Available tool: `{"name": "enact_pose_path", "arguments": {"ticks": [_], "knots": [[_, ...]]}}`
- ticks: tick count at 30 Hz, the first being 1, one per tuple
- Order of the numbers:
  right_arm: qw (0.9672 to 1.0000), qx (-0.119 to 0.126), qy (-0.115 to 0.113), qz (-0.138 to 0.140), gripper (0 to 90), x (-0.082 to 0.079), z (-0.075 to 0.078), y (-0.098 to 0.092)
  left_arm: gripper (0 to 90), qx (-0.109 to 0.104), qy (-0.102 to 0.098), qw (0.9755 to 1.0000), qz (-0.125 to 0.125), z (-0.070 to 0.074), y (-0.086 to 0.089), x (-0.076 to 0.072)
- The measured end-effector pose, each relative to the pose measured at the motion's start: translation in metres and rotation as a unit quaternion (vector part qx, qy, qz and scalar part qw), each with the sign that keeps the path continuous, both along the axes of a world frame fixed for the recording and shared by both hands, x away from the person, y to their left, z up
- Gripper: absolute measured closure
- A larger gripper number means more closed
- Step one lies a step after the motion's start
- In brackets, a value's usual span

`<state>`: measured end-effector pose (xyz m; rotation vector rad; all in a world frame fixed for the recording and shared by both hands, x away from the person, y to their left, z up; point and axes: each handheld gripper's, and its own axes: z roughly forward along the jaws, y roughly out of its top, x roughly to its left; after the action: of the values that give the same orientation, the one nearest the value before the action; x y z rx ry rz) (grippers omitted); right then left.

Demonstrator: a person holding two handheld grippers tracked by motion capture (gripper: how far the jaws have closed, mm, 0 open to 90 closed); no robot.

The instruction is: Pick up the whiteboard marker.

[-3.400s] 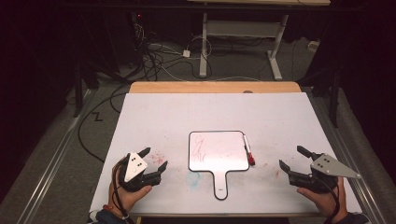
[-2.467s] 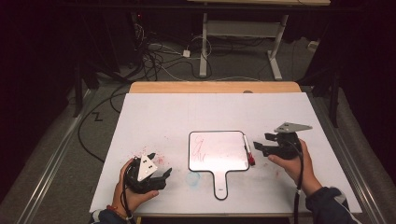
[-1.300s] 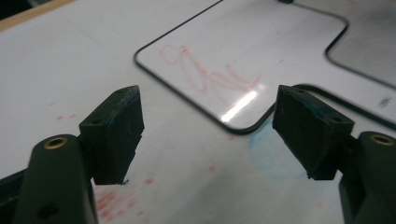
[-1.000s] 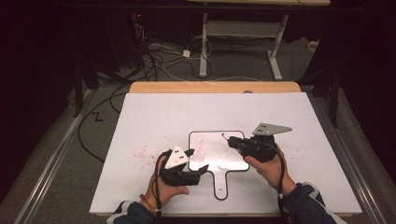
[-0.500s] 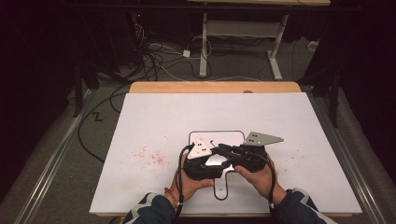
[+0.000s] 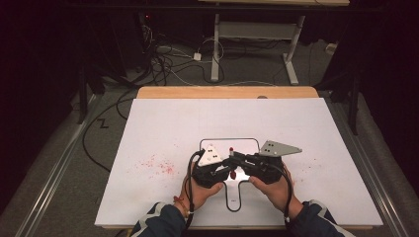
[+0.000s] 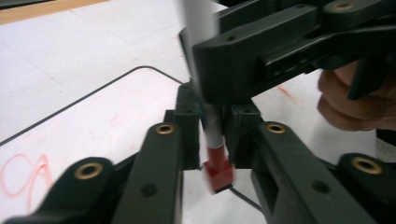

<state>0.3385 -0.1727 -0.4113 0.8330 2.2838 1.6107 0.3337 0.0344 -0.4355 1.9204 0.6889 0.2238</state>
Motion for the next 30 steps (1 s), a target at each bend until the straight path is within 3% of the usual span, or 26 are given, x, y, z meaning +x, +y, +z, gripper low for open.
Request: {"name": "enact_pose_path", "arguments": {"ticks": [5,7,12,14,18,21,22,26,27,30], "knots": [[0.9999,-0.008,-0.009,-0.009,76.6,-0.002,0.002,-0.001,78.6,0.005,-0.002,1.0,0.004,0.0,0.003,0.001],[0.9994,-0.023,-0.018,-0.019,66.2,-0.006,0.006,-0.004,78.6,0.015,-0.003,0.9998,0.01,0.0,0.006,0.003],[0.9967,-0.045,-0.053,-0.043,57.5,-0.013,0.012,-0.019,78.6,0.026,-0.01,0.9995,0.012,0.0,0.015,0.002],[0.9962,-0.048,-0.061,-0.04,53.1,-0.014,0.012,-0.025,78.6,0.029,-0.012,0.9994,0.015,0.001,0.018,0.003],[0.9901,-0.083,-0.096,-0.059,45.7,-0.016,0.01,-0.039,78.6,0.038,-0.022,0.9988,0.022,0.003,0.026,0.004],[0.9863,-0.093,-0.116,-0.071,42.0,-0.018,0.008,-0.05,78.6,0.043,-0.023,0.9984,0.027,0.005,0.03,0.005],[0.9833,-0.103,-0.127,-0.08,40.9,-0.019,0.007,-0.053,78.6,0.043,-0.023,0.9984,0.028,0.005,0.031,0.005],[0.9797,-0.117,-0.138,-0.087,39.5,-0.023,0.003,-0.064,78.6,0.041,-0.026,0.9982,0.037,0.007,0.037,0.007],[0.9755,-0.13,-0.15,-0.094,38.9,-0.026,0.002,-0.072,78.6,0.04,-0.027,0.998,0.041,0.007,0.039,0.008],[0.9749,-0.129,-0.15,-0.101,37.7,-0.03,0.0,-0.081,78.6,0.04,-0.027,0.9979,0.042,0.008,0.041,0.009]]}}
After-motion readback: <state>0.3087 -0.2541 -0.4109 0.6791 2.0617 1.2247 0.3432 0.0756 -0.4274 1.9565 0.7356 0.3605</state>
